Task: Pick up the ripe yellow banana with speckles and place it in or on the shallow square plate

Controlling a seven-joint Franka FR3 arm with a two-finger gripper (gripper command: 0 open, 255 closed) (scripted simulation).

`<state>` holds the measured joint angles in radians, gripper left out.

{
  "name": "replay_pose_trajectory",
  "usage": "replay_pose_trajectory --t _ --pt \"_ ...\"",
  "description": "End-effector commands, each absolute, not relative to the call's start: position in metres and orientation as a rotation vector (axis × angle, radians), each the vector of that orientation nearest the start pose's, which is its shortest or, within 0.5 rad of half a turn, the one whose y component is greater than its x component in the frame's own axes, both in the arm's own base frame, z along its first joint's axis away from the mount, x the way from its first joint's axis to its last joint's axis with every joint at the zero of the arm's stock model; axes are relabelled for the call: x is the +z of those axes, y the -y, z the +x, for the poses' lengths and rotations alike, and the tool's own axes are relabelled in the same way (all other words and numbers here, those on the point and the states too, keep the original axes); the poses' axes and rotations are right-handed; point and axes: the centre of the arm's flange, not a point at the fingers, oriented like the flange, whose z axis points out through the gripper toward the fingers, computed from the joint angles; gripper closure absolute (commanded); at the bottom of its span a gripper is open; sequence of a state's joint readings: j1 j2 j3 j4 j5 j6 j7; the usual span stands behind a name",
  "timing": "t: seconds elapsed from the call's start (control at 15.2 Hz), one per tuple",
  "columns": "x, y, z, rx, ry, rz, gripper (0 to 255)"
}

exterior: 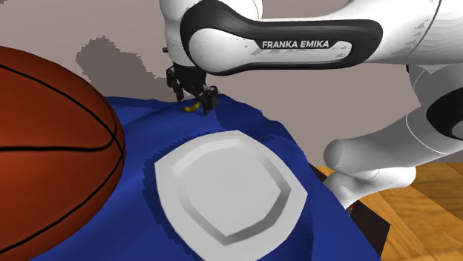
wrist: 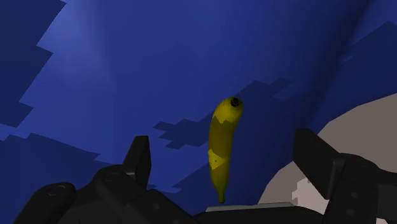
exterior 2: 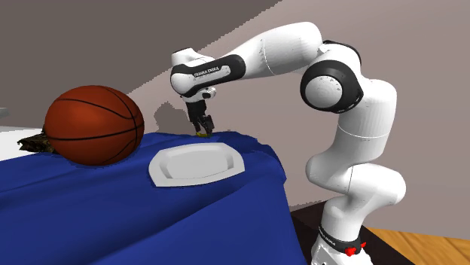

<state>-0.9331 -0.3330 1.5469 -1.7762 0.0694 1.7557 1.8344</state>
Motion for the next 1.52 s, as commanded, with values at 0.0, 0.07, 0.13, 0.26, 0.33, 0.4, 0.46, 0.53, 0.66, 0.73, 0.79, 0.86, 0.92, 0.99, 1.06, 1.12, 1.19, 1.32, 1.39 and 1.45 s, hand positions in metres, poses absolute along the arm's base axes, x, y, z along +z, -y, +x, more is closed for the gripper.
replay_pose_trajectory --t 0.0,0.07,0.13,0.26,0.33,0.4,0.46,0.53,0.66,0.73,0.79,0.86,0.92,0.99,1.06,1.12,1.19,1.32,1.39,1.45 --pt "0.533 -0.384 0.414 -0.397 -1.865 -2.62 0" --pt "0.533 -0.384 0.414 -0.397 -1.865 -2.62 0" --pt "0.533 -0.384 0.414 -0.397 -1.865 -2.62 0" --pt "0.533 -0.384 0.414 -0.397 -1.865 -2.62 255" --pt "0.533 -0.384 0.414 -0.397 -1.865 -2.62 255" --pt "0.533 -0.384 0.414 -0.397 -1.865 -2.62 255" --pt "0.534 -0.383 0.414 -0.397 -1.865 -2.62 255" --pt "0.533 -0.384 0.414 -0.397 -1.865 -2.62 255" --pt "0.532 -0.384 0.414 -0.397 -1.865 -2.62 255" --pt "0.533 -0.384 0.413 -0.397 -1.865 -2.62 255" --pt "0.533 -0.384 0.414 -0.397 -1.865 -2.62 255" --pt "0.533 -0.384 0.414 -0.397 -1.865 -2.62 255" --pt "0.539 -0.384 0.414 -0.397 -1.865 -2.62 255" --pt "0.544 -0.383 0.414 -0.397 -1.865 -2.62 255" --pt "0.549 -0.384 0.414 -0.397 -1.865 -2.62 255" --pt "0.554 -0.384 0.414 -0.397 -1.865 -2.62 255" --pt "0.56 -0.384 0.414 -0.397 -1.865 -2.62 255" --pt "0.57 -0.384 0.414 -0.397 -1.865 -2.62 255" --pt "0.576 -0.384 0.414 -0.397 -1.865 -2.62 255" --pt "0.581 -0.384 0.414 -0.397 -1.865 -2.62 255"
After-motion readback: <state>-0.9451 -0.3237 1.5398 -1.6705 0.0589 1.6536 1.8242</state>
